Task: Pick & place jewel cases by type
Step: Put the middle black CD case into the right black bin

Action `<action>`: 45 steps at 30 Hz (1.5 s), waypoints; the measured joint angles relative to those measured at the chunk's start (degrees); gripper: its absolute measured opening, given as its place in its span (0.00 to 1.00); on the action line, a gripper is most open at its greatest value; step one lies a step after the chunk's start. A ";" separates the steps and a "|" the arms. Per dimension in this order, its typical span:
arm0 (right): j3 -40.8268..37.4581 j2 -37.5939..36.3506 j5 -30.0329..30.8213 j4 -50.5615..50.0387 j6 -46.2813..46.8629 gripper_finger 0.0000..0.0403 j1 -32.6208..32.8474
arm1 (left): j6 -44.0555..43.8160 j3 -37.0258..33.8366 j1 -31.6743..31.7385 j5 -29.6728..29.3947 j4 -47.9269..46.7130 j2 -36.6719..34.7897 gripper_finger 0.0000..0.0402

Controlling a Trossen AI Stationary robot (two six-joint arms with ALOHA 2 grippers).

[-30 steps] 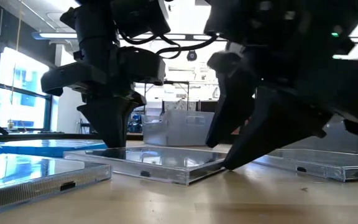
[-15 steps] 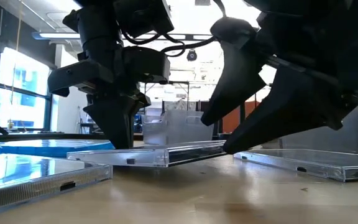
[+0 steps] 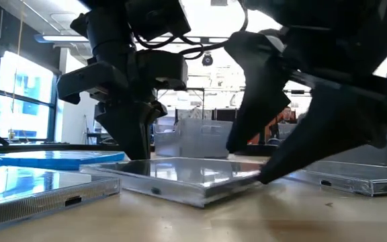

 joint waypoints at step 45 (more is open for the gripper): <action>0.09 -3.72 -1.98 4.17 -9.55 0.43 -0.90 | -1.74 -0.11 -0.02 0.86 1.91 0.11 0.00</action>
